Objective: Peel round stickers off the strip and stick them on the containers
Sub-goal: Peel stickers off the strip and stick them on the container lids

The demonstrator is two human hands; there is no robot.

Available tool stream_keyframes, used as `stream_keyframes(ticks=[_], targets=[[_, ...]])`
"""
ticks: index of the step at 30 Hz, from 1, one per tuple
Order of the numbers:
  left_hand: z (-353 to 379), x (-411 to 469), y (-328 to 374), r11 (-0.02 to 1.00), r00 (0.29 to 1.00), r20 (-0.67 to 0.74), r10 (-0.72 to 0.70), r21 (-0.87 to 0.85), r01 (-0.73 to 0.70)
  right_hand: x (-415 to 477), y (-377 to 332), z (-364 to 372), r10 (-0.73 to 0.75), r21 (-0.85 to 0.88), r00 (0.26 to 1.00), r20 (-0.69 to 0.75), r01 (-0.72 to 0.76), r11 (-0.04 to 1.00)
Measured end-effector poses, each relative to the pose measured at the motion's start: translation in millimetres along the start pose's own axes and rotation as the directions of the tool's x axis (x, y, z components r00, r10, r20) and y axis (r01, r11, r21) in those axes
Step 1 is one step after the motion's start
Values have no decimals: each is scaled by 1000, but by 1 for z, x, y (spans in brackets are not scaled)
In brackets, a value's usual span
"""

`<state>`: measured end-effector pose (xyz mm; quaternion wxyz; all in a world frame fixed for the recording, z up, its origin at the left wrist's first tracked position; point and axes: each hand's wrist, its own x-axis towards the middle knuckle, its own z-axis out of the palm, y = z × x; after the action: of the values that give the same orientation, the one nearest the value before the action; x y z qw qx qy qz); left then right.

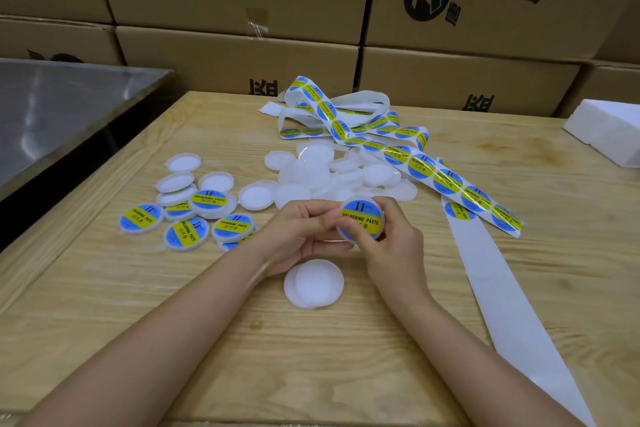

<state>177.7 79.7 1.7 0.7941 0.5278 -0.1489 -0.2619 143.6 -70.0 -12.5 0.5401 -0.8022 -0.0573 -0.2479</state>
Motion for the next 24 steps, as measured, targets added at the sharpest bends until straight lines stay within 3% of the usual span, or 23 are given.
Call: stream_keyframes(ticks=[5,9,13,18,20,21,22,24], targets=[[2,1,2,999,1000,16,-16,27,16,1,0,-1,-21,-45,996,-84,17,999],[8,2,0,995,996,-84,42,98,-34,2,5,1,-14,-100,996,-89,5,995],[11,5,-3,982,981,-179,80,181,-47,3,6,1,19,-55,999,-32,-21,998],[6,3,2,984,970,-240,39,177,4,4,5,-2,68,-51,979,192,-59,997],[3,5,8,984,903,-412,120,169,-54,3,5,-6,41,-57,976,213,-30,998],[-3,6,12,957,835,-500,230,274,-99,3,4,-10,43,-69,982,182,-30,997],[-11,7,17,884,753,-542,372,455,-109,5,4,-13,51,-92,991,121,-40,995],[-31,3,25,614,631,-496,597,788,38,13,6,-23,72,-164,997,-37,-77,983]])
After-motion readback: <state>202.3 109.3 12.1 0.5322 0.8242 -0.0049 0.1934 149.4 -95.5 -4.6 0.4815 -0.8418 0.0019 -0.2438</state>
